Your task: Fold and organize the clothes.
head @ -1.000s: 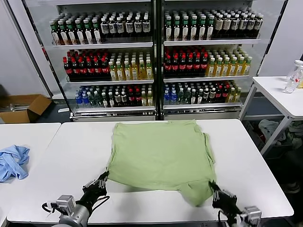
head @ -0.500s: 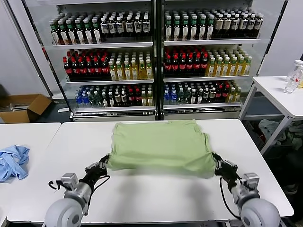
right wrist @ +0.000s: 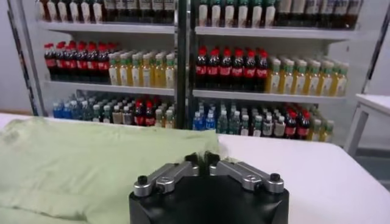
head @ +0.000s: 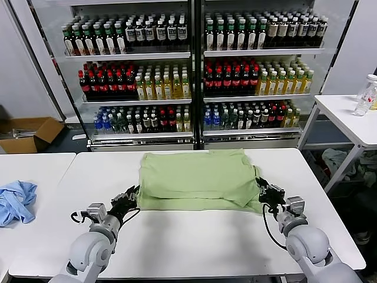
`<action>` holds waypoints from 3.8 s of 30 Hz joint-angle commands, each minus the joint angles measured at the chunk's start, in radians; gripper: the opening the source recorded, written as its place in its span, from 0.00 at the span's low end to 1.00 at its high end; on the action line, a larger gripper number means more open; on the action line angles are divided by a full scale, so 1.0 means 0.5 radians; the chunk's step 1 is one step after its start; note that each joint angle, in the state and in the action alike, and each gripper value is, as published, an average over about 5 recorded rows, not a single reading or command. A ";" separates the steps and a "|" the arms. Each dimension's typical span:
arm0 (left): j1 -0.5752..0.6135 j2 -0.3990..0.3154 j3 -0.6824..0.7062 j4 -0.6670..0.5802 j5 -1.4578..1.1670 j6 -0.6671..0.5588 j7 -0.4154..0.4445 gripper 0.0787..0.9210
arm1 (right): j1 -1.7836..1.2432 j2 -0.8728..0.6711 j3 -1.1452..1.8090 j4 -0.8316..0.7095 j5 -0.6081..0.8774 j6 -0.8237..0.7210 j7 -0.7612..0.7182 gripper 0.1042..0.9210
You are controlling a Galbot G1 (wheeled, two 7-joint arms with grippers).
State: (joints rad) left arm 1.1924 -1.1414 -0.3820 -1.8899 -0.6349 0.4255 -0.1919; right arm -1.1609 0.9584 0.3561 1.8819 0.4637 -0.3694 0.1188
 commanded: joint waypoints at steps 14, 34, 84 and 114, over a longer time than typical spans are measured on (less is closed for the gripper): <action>0.024 -0.082 0.081 0.213 0.163 0.039 -0.071 0.75 | -0.046 0.052 -0.029 -0.087 0.248 -0.413 0.155 0.86; 0.062 -0.101 0.066 0.173 -0.017 0.015 -0.006 0.10 | -0.081 0.049 -0.072 -0.083 0.361 -0.317 0.146 0.29; 0.168 0.062 -0.174 -0.215 -0.095 0.081 -0.234 0.63 | 0.590 -0.104 -0.309 -0.181 0.406 -0.307 0.236 0.81; -0.638 0.027 0.359 0.766 0.040 0.102 -0.190 0.87 | 1.596 0.637 -0.832 -1.843 0.341 -0.373 0.043 0.88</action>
State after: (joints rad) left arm 0.9398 -1.1339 -0.2468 -1.5906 -0.5975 0.4680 -0.3060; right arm -0.4555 1.2025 -0.0223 1.1388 0.6380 -0.5505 0.1509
